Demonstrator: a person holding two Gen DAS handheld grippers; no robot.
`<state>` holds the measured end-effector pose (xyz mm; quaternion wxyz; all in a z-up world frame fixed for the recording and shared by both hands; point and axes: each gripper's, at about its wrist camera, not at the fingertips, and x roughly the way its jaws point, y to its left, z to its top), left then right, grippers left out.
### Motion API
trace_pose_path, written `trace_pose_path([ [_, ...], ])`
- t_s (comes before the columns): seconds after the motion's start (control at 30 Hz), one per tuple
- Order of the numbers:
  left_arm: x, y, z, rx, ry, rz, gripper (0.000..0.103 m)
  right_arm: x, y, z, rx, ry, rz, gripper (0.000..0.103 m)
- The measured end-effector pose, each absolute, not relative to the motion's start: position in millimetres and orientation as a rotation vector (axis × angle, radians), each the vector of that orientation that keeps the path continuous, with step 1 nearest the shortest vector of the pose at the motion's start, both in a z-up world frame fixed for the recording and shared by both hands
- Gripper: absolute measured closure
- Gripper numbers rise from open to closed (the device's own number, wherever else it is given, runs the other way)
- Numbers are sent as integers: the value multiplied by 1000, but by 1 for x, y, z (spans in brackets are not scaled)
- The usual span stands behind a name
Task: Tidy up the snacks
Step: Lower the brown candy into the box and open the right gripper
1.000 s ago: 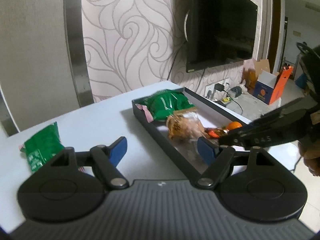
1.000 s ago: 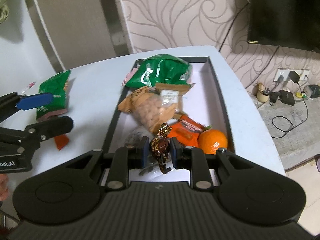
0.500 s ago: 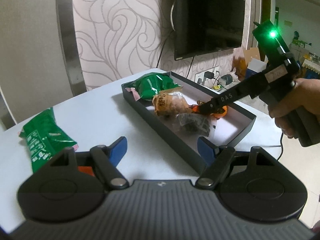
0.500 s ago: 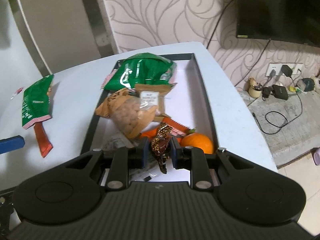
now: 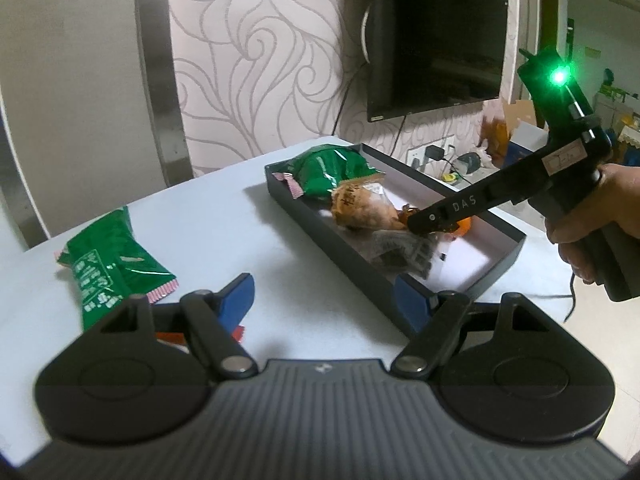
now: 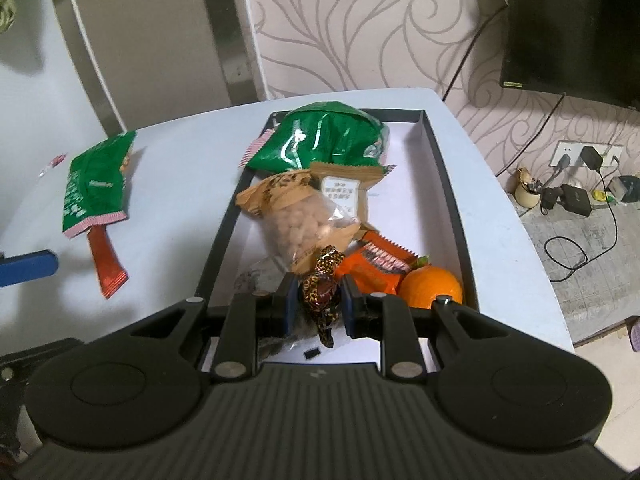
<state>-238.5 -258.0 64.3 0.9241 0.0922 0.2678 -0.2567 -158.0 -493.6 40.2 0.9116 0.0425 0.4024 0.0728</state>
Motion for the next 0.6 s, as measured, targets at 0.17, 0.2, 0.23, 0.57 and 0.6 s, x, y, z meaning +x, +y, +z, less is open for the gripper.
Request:
trace_pose_path([
  [0.17, -233, -252, 66, 183, 552, -490, 24, -143, -499, 36, 79, 845, 119, 77],
  [0.2, -233, -251, 66, 182, 554, -485, 24, -140, -499, 35, 77, 848, 111, 77],
  [0.23, -232, -250, 66, 180, 556, -482, 24, -138, -500, 35, 74, 851, 106, 77],
  [0.57, -223, -244, 66, 171, 555, -480, 24, -144, -488, 25, 7, 862, 60, 76],
  [0.6, -222, -246, 67, 178, 550, -490, 24, -146, -487, 25, 8, 860, 52, 76],
])
